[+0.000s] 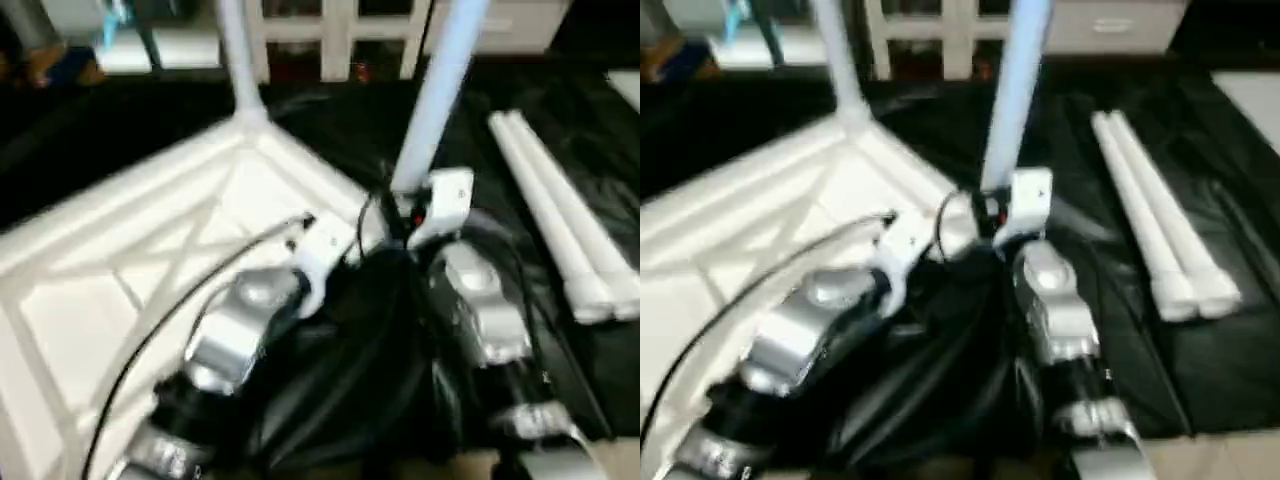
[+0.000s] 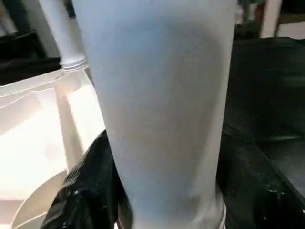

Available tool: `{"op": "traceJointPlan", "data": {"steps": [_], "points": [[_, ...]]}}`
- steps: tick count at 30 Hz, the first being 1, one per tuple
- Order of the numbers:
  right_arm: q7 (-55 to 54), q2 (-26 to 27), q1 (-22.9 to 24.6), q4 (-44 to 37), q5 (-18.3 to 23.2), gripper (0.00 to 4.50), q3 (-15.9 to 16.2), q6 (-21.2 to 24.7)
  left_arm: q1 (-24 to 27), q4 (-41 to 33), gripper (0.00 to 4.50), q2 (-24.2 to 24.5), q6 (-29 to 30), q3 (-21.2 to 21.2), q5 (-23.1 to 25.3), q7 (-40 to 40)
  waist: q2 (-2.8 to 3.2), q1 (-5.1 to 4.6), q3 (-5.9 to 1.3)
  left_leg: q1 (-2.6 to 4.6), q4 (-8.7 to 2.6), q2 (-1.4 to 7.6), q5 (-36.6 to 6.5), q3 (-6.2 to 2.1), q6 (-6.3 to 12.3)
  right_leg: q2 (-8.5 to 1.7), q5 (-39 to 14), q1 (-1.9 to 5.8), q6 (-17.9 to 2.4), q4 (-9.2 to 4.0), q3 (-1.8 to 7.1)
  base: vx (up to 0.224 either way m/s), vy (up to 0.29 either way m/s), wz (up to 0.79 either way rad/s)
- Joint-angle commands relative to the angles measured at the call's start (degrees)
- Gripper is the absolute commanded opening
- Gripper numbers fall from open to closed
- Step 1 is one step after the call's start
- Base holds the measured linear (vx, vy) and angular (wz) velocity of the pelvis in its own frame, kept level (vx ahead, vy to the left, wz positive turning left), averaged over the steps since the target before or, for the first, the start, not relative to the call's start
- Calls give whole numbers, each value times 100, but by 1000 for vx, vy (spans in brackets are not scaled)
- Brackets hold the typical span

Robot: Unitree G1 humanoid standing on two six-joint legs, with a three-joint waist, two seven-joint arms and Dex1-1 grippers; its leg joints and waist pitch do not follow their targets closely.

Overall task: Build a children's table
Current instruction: Insert table leg to table base

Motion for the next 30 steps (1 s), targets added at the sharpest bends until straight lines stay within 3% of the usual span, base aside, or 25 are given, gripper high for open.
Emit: {"op": "traceJointPlan", "data": {"steps": [1,2,3,4,6,13,18,20,25,30], "points": [[470,-204,667,559,-49,236,227,778,128,-324,0,267,-350,-313,-171,-637,-24,-39,-365,-20,-296,269,-421,12,369,-227,-628,199,-982,-502,352,94,6,-4],[649,-298,763,458,-22,236,292,854,158,-339,0,382,-463,-357,-163,-750,-12,-42,-362,-8,-301,270,-587,36,392,-233,-479,188,-1147,-514,367,51,-13,15],[649,-298,763,458,-22,236,292,854,158,-339,0,382,-463,-357,-163,-750,-1,-64,-392,-36,-296,294,-570,61,458,-243,-5,247,-1459,-465,404,57,-11,8],[940,-447,917,311,88,236,310,943,190,-348,0,573,-684,-400,-194,-944,-13,-71,-407,-94,-307,282,-539,78,498,-220,178,314,-1575,-459,387,57,-11,8],[1093,-527,986,248,148,236,313,1016,204,-359,0,660,-772,-411,-231,-1046,-22,-70,-428,-74,-307,292,-609,105,544,-238,191,321,-1665,-458,393,0,0,0],[2204,-1275,1574,-422,398,235,359,1257,387,-498,0,1369,-1558,-533,-350,-1790,-24,-9,-383,-1,-359,350,-1168,201,480,-251,-728,257,-1481,-560,426,0,0,0],[2739,-1553,1878,-887,637,235,499,1449,476,-406,0,1627,-1852,-582,-291,-1959,-38,10,-375,48,-373,387,-1268,277,370,-244,-824,213,-1404,-572,450,0,0,0],[3163,-1809,2111,-1207,805,235,624,1581,554,-406,0,1787,-2023,-560,-350,-2147,-81,1,-369,23,-386,382,-1272,281,382,-237,-854,226,-1350,-575,445,0,0,0],[3537,-2053,2353,-1399,975,235,594,1712,639,-496,0,1947,-2115,-496,-534,-2391,-89,0,-399,12,-373,381,-1007,278,475,-243,-537,243,-1366,-545,437,0,0,0],[3522,-2149,2392,-1461,909,235,606,1690,647,-496,0,1948,-2145,-519,-538,-2386,-82,-4,-394,11,-376,383,-1026,284,451,-250,-625,238,-1380,-560,437,0,0,0]]}}
